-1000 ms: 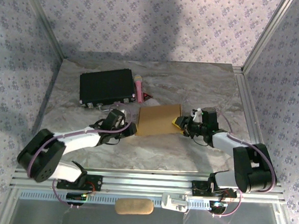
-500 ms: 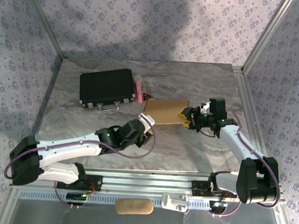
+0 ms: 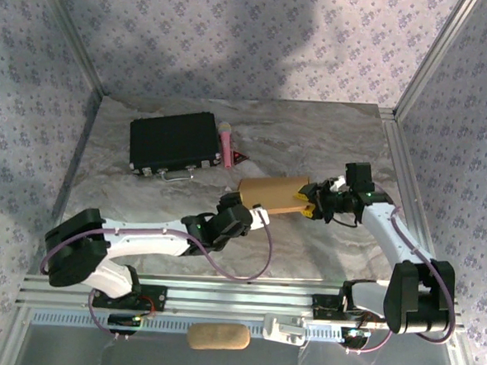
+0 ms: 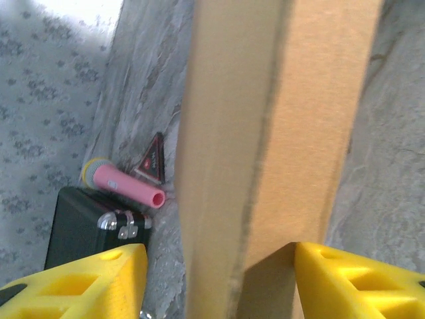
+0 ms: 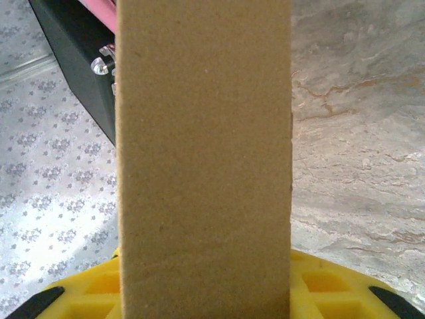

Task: Fold the paper box

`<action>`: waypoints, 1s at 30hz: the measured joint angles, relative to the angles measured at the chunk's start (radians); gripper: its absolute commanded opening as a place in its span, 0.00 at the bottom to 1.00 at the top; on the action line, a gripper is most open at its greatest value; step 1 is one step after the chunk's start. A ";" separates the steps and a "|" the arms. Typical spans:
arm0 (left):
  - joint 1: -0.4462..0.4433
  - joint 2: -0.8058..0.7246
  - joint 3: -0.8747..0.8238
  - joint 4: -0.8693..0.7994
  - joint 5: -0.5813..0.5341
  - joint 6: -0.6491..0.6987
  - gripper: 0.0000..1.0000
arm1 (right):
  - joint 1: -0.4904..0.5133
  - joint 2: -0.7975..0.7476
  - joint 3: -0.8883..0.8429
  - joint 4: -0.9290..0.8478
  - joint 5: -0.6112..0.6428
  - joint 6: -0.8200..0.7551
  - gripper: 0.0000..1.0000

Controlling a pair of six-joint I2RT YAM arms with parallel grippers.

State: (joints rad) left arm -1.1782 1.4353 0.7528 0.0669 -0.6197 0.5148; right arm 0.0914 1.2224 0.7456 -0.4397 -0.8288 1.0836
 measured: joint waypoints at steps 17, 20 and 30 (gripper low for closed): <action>0.016 0.074 0.010 0.052 0.050 0.054 0.54 | -0.015 -0.021 0.018 -0.056 -0.013 -0.004 0.32; 0.017 0.074 0.027 0.047 0.046 0.057 0.41 | -0.019 -0.029 0.018 -0.058 -0.018 -0.003 0.32; 0.008 0.051 0.059 -0.054 0.061 0.042 0.24 | -0.023 -0.031 0.016 -0.059 -0.039 0.015 0.46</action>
State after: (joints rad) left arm -1.1702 1.4868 0.8120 0.0132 -0.5591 0.5568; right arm 0.0685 1.1919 0.7616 -0.4984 -0.8673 1.0985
